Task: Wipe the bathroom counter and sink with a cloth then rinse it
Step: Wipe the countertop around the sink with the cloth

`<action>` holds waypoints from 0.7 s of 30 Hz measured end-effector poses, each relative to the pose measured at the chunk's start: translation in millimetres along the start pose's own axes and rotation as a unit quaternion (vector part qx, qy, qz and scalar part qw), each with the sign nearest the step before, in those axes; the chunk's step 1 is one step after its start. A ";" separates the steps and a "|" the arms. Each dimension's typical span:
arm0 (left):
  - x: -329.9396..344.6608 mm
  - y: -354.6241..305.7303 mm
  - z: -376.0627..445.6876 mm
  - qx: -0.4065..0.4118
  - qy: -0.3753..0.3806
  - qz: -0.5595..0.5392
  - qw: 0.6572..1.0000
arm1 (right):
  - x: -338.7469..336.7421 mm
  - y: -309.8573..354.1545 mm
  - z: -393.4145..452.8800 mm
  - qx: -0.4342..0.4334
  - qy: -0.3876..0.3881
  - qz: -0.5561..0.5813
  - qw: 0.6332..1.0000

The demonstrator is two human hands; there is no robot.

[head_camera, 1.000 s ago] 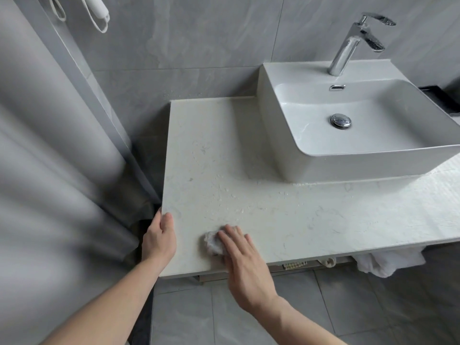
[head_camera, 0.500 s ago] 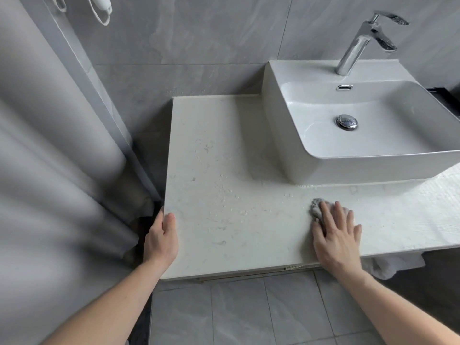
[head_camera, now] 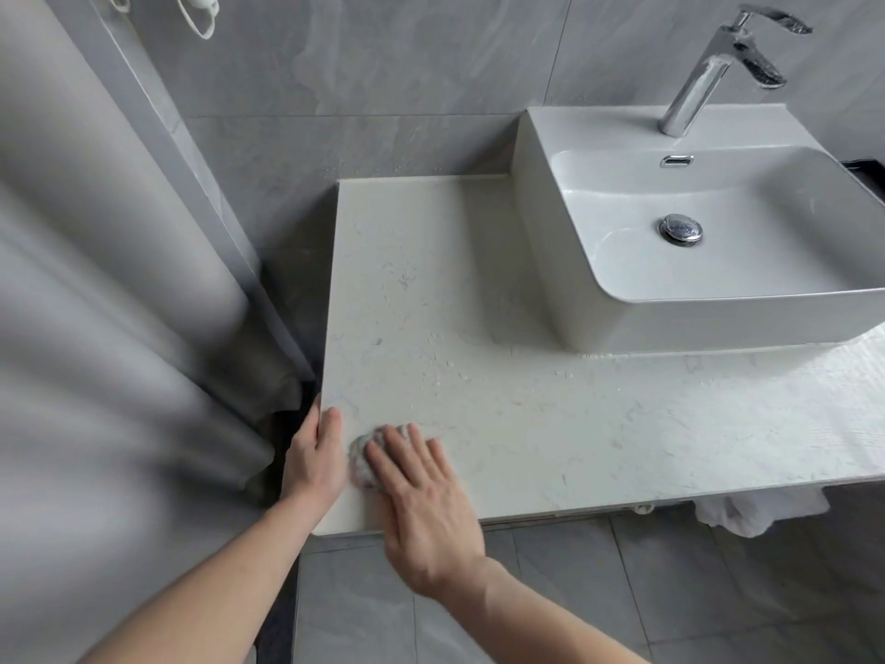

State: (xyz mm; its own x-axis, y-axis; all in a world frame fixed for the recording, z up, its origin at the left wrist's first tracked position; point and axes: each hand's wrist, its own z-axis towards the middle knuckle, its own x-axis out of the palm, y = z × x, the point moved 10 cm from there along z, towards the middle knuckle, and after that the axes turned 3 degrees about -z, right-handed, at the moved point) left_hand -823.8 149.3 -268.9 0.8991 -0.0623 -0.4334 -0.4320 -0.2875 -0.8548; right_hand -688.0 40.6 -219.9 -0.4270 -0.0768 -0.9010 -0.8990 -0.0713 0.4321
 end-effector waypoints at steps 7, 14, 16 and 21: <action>0.8 -9.0 -3.8 0.006 -0.005 0.010 1.000 | -12.1 -15.5 -10.2 0.012 -0.022 0.132 0.991; -0.5 -5.2 -1.4 0.018 -0.002 0.040 0.999 | -129.9 -207.0 -55.1 0.235 -0.224 0.090 0.941; -1.0 -6.9 -1.4 0.023 -0.010 0.057 0.998 | -154.1 -260.3 -64.6 0.307 -0.233 0.049 0.922; -1.9 -6.2 -0.8 0.015 -0.022 0.100 0.995 | -144.1 -310.4 -67.4 0.423 -0.151 -0.027 0.893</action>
State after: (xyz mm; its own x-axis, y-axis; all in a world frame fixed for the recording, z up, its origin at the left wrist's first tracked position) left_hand -822.8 150.5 -262.6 0.7909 -0.0743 -0.6074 -0.6050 -0.2438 -0.7580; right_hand -340.8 6.8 -221.6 -0.2724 0.1845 -0.9443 -0.6175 0.7192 0.3187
